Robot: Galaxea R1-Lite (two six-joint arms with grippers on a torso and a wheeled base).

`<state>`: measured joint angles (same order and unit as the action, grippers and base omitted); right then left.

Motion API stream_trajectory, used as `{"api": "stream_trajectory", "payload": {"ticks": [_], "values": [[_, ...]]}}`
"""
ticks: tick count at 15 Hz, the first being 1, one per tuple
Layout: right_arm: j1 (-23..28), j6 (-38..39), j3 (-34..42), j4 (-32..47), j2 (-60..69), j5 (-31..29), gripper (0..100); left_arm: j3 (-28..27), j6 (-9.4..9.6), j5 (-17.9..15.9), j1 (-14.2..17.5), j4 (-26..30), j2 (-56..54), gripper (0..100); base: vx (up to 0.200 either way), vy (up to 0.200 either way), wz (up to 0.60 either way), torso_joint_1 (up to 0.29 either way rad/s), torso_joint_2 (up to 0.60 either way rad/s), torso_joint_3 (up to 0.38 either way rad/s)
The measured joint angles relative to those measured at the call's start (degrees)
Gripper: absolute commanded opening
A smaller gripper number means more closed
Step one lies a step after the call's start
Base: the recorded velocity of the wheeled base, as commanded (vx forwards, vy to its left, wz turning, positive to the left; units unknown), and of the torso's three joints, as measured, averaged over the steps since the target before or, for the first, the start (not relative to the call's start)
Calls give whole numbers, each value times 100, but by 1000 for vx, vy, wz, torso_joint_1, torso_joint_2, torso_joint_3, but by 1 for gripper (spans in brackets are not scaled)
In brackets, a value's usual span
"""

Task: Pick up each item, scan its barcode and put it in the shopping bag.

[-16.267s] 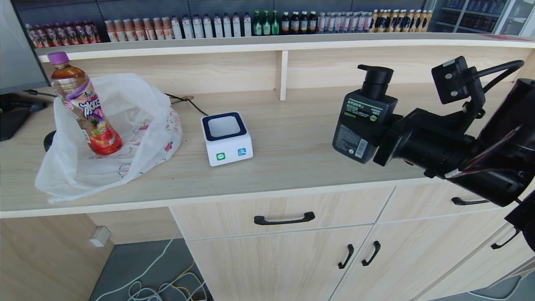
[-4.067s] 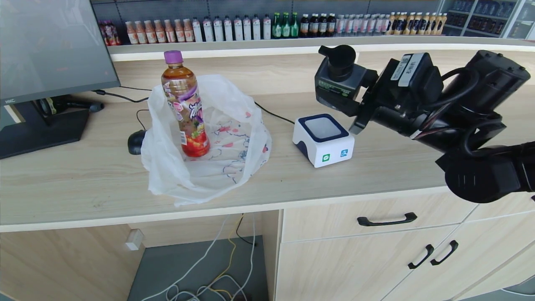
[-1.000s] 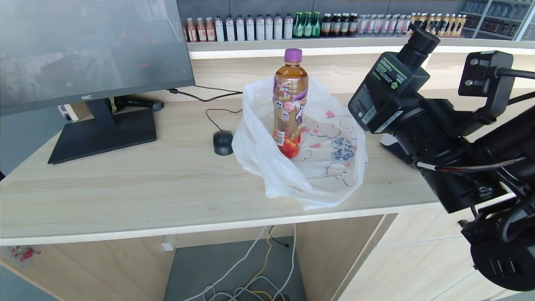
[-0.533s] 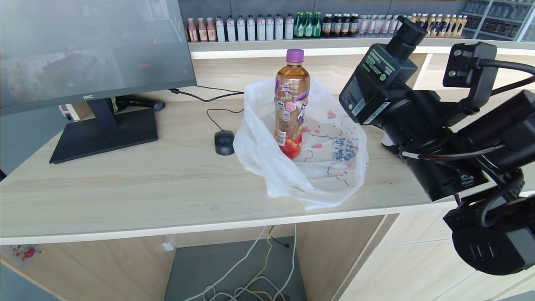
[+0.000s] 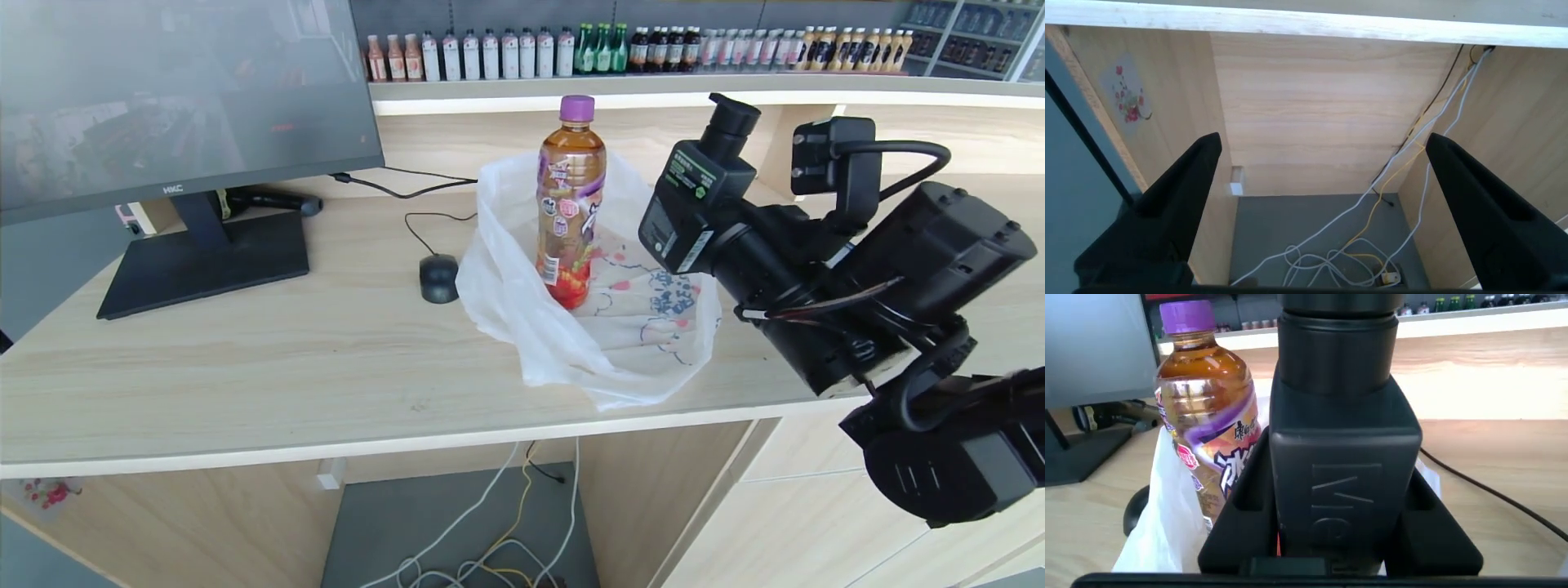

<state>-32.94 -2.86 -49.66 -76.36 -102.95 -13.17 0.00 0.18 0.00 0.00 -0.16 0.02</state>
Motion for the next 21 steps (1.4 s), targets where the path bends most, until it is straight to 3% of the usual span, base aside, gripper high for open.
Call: {"api": "stream_trajectory", "payload": {"ticks": [7, 21], "values": [[34, -15, -813, 1598, -22, -7, 0, 0, 0, 0, 0, 0, 0, 100, 0, 0, 0, 0, 0, 0], [540, -2, -1698, 1848, -1165, 485, 0, 0, 0, 0, 0, 0, 0, 100, 0, 0, 0, 0, 0, 0]]}}
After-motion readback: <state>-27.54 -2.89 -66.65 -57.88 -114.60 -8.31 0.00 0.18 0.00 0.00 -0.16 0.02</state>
